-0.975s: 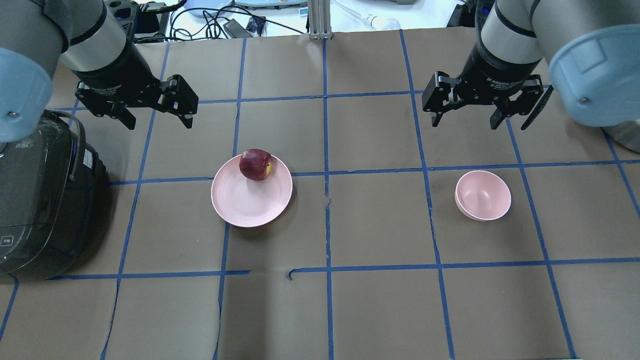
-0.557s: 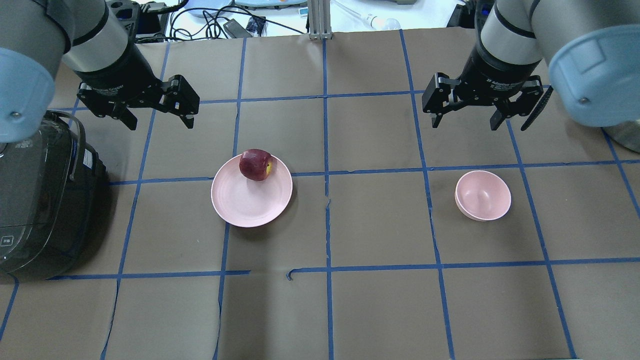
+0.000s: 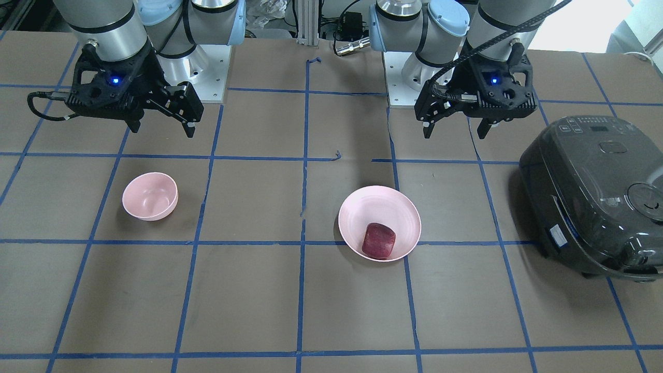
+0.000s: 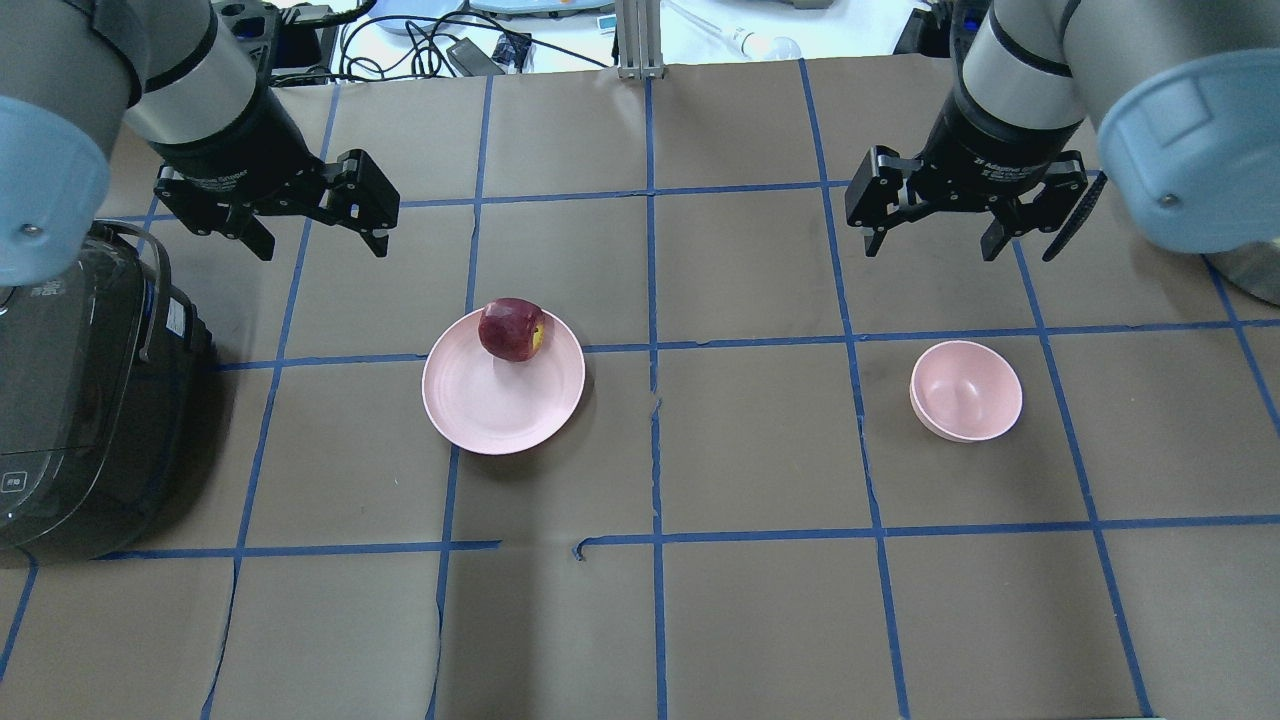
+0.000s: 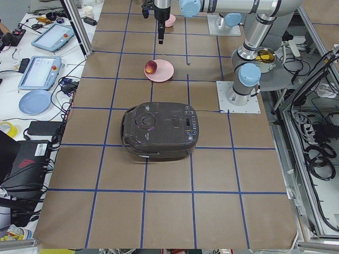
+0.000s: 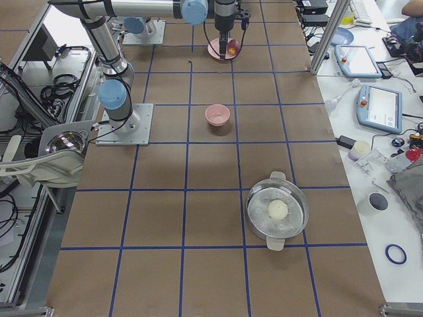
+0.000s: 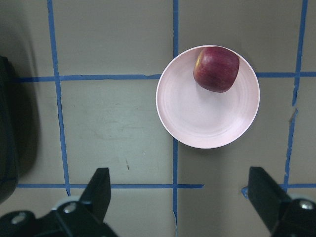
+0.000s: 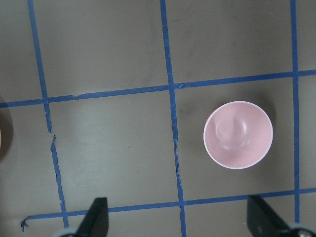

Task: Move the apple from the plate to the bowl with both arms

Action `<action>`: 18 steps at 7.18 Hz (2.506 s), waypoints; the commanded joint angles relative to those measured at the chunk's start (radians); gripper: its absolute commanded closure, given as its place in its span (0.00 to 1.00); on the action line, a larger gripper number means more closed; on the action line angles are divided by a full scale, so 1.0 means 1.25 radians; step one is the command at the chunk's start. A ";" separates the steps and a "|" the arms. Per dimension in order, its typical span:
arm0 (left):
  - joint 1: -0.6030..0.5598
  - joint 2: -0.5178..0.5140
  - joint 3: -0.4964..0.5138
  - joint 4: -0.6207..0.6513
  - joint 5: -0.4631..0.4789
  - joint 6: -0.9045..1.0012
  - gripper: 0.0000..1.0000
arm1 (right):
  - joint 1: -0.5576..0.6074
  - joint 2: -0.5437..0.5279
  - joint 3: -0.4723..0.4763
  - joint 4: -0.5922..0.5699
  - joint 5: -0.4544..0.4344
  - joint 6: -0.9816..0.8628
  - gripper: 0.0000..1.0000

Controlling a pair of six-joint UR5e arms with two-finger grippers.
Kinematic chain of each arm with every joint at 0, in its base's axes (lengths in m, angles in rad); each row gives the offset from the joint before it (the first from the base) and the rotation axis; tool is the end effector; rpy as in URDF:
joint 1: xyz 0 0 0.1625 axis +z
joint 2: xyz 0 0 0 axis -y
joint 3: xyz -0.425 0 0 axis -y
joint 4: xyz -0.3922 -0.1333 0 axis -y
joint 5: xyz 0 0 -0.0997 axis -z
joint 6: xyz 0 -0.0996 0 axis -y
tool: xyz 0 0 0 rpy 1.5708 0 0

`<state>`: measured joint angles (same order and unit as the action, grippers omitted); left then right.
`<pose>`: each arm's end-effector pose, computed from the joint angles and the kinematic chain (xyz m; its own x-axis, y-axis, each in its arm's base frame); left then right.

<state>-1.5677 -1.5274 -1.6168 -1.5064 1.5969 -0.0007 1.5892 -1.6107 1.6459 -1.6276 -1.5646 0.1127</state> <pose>-0.1292 -0.4798 0.4929 -0.9996 -0.0054 -0.0260 -0.0038 0.9981 -0.0618 0.1427 -0.4743 0.4759 -0.9955 0.0940 -0.0086 0.0942 0.9953 -0.0208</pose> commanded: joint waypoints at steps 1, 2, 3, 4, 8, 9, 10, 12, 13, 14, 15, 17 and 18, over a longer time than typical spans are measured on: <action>-0.001 -0.002 0.000 0.000 0.000 -0.001 0.00 | 0.000 0.001 0.000 0.000 0.000 -0.001 0.00; -0.001 0.001 0.000 0.000 0.000 -0.001 0.00 | 0.000 0.001 0.000 0.000 0.000 0.001 0.00; -0.002 -0.004 0.000 0.001 0.001 0.003 0.00 | 0.000 0.002 0.001 0.001 0.000 0.003 0.00; -0.004 -0.008 0.000 0.018 0.001 0.005 0.00 | 0.000 0.002 0.001 0.001 -0.001 0.003 0.00; -0.001 -0.008 -0.001 0.050 0.001 0.003 0.00 | -0.001 0.002 0.001 0.000 -0.001 -0.001 0.00; -0.001 -0.015 0.000 0.050 0.002 -0.001 0.00 | 0.000 0.002 0.001 0.001 -0.001 -0.001 0.00; -0.001 -0.016 0.000 0.050 0.002 -0.009 0.00 | 0.000 0.002 0.001 0.001 -0.001 -0.002 0.00; -0.026 -0.057 -0.005 0.069 0.000 -0.035 0.00 | 0.000 0.004 0.001 -0.001 -0.001 0.002 0.00; -0.062 -0.090 -0.011 0.156 0.008 -0.027 0.00 | -0.006 0.016 0.005 0.002 0.001 -0.005 0.00; -0.061 -0.130 -0.022 0.174 -0.013 -0.033 0.00 | -0.010 0.020 0.009 -0.012 0.002 -0.005 0.00; -0.065 -0.169 -0.050 0.216 -0.031 -0.033 0.00 | -0.032 0.023 0.009 -0.015 0.000 -0.039 0.00; -0.065 -0.249 -0.137 0.417 -0.028 -0.026 0.00 | -0.189 0.071 0.021 -0.003 0.015 -0.193 0.00; -0.065 -0.285 -0.145 0.435 -0.031 -0.026 0.00 | -0.268 0.123 0.048 -0.006 0.016 -0.252 0.00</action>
<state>-1.6484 -1.8249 -1.7669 -1.0270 1.5609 -0.0349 1.3769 -1.5227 1.6753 -1.6359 -1.5515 -0.1077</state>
